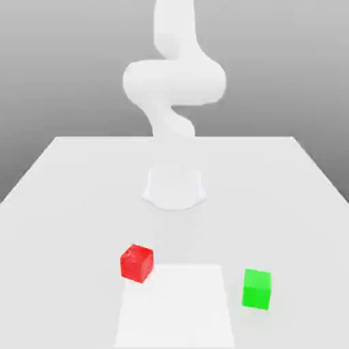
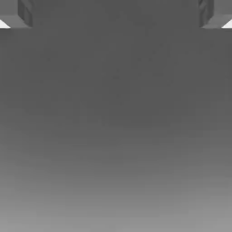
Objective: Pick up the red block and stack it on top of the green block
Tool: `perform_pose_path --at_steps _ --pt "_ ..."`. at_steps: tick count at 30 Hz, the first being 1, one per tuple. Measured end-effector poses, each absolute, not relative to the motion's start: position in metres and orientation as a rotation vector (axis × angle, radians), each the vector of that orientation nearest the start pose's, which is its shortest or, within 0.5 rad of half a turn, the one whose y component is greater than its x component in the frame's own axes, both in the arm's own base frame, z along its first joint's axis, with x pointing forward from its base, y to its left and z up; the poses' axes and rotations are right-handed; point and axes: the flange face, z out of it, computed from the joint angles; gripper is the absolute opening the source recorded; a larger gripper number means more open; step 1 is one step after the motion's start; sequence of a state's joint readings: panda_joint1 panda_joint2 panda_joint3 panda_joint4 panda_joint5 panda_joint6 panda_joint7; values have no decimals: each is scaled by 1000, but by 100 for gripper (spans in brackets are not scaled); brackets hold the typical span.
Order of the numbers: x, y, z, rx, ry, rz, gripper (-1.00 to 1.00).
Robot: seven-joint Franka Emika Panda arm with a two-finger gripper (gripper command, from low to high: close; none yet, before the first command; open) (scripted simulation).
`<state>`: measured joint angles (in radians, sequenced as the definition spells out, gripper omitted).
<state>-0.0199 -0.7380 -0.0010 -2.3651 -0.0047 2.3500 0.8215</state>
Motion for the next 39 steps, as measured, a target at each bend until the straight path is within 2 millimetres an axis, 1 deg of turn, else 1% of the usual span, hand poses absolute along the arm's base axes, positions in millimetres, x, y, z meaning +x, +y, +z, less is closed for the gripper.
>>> perform_pose_path --at_steps 2,4,7,9,11,13,17,18,19,23,24,29,30,31,33,38,39 --pt "393 -17 611 -2505 1179 -860 0" --pt "407 -26 562 -2531 1251 -773 0" --pt "416 -40 487 -2562 1361 -637 0" --pt "414 -49 437 -2577 1436 -540 0" --pt "405 -57 386 -2587 1513 -437 0" --pt "390 -65 335 -2592 1592 -324 0" --pt "344 -75 233 -2581 1752 -82 0" --pt "336 -76 211 -2577 1777 -41 0" --pt "332 -78 196 -2572 1793 -20 0" --pt "327 -77 156 -2572 1803 -2 0" --pt "326 -77 148 -2573 1803 -1 -100" --pt "326 -77 148 -2574 1802 -2 -100" --pt "325 -77 144 -2573 1802 -1 -100" --pt "326 -77 146 -2573 1803 -1 -100" --pt "327 -77 158 -2572 1803 0 -100" --pt "326 -77 198 -2572 1804 0 -100" --pt "327 -75 205 -2579 1793 -1 -100"
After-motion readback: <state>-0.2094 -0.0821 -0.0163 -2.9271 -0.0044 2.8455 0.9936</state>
